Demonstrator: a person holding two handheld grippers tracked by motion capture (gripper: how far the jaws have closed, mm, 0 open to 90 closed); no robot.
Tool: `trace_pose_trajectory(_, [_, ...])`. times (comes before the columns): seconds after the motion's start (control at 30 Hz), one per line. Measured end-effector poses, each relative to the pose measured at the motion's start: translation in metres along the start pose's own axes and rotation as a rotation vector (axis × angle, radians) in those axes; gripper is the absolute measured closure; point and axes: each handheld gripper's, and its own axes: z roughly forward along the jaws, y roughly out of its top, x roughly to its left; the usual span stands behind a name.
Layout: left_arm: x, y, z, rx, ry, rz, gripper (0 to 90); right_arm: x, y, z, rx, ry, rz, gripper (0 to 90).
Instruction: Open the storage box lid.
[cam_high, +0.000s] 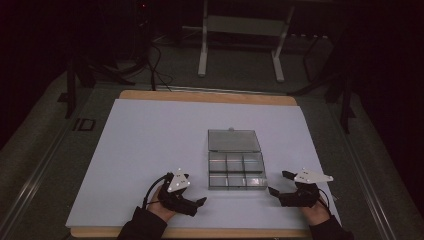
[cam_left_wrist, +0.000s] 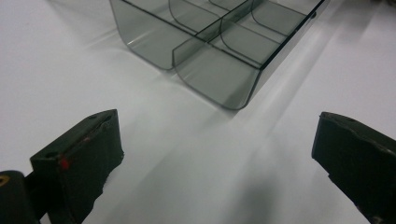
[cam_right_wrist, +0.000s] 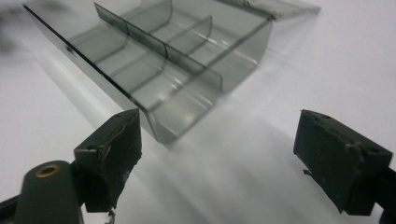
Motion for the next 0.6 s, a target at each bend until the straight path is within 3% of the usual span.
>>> trace_pose_trajectory(0.4, [0.007,-0.012,-0.014,0.008,0.047,-0.022,2.8,-0.008,-0.016,-0.010,0.011,-0.051,0.026,15.0])
trace_pose_trajectory(0.6, [0.008,-0.014,-0.016,-0.012,0.046,-0.037,2.8,-0.010,-0.019,-0.013,0.003,-0.059,0.039,15.0])
